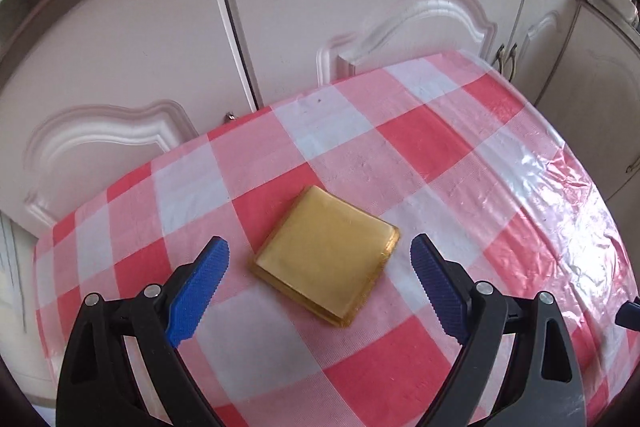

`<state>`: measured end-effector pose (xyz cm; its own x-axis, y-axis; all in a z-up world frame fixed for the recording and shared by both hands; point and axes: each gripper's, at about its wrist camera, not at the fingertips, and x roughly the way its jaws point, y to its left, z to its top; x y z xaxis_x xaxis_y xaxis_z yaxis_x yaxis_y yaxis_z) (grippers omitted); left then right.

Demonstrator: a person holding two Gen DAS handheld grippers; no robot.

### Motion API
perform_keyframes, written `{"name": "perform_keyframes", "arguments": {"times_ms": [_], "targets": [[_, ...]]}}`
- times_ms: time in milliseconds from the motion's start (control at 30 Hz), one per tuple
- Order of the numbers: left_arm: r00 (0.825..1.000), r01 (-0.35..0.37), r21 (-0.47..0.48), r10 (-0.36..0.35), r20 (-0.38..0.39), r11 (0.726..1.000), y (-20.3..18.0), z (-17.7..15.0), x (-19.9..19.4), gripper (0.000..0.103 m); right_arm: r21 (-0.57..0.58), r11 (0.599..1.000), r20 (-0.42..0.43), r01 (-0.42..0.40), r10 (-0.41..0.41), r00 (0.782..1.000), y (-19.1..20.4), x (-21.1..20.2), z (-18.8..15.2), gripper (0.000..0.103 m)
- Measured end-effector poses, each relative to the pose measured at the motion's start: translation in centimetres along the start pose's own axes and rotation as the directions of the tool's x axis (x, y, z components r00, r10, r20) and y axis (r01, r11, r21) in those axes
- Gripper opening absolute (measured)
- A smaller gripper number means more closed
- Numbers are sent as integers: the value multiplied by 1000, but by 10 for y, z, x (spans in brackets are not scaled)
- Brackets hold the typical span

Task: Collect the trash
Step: 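Grasp the yellow sponge with the left tool, then grasp the white wrapper packet with the right tool while the left tool holds the sponge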

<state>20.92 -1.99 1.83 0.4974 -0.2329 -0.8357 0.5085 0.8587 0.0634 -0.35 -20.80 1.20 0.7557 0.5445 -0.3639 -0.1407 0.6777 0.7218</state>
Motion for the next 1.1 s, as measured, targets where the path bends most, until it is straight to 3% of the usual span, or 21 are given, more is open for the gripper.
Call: {"name": "perform_keyframes", "arguments": {"times_ms": [133, 233, 367, 533, 700, 867, 1100], "targets": [[1000, 19, 17, -19, -12, 1000, -1, -4, 6, 91, 1, 1000, 5, -1, 1, 1000, 1, -2, 0, 95], [998, 59, -7, -59, 8, 998, 0, -5, 7, 82, 3, 1000, 1, -4, 4, 1000, 0, -1, 0, 95], [998, 57, -18, -56, 40, 998, -2, -6, 6, 68, -6, 1000, -6, 4, -4, 1000, 2, 1, -1, 95], [997, 53, -14, -52, 54, 998, -11, -13, 1, 67, -9, 1000, -10, 10, -10, 1000, 3, 1, -2, 95], [997, 36, -85, -30, 69, 996, -10, -24, -8, 67, -61, 998, -39, 7, -10, 999, 11, 4, -4, 95], [995, 35, -175, -19, 93, 984, 3, -36, -30, 67, -138, 990, -108, -17, 2, 994, 25, 11, -12, 95], [988, 24, -223, 11, 153, 975, 11, -63, -83, 67, -176, 978, -218, -113, 73, 973, 40, 17, -31, 95]]}}
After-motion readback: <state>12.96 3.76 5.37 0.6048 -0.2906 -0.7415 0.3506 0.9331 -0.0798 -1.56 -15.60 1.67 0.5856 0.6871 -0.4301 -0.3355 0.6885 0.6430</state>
